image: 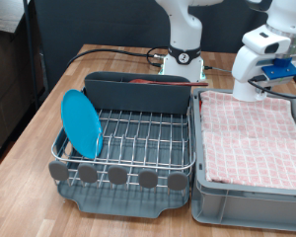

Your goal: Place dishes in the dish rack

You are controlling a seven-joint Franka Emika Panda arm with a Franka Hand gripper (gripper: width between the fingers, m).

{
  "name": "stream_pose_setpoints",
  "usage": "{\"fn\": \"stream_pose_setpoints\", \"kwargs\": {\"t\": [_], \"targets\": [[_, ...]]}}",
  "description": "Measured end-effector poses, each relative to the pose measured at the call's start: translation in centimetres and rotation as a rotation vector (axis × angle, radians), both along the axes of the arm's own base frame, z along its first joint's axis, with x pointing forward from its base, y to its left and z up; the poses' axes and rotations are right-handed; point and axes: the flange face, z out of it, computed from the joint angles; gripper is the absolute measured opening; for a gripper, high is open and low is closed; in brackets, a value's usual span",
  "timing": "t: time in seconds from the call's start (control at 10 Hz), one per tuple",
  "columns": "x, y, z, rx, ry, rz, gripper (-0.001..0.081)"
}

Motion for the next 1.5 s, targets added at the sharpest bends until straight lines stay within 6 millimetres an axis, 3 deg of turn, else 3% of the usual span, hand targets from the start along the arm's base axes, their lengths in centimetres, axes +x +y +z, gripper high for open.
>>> {"fn": "stream_pose_setpoints", "kwargs": {"t": [0.2, 0.4, 1.0, 1.4, 1.5], "targets": [[-0.4, -0.4, 0.4, -0.009, -0.026, -0.015, 0.0071], [0.4, -1.2, 0.4, -0.029, -0.033, 0.014, 0.0071], [7.5, -8.5, 2.3, -0.069, -0.166, -0.03, 0.0071], [12.3, -11.0, 3.5, -0.085, -0.199, 0.002, 0.0071], [12.3, -11.0, 3.4, -0.085, -0.197, -0.003, 0.0071]]}}
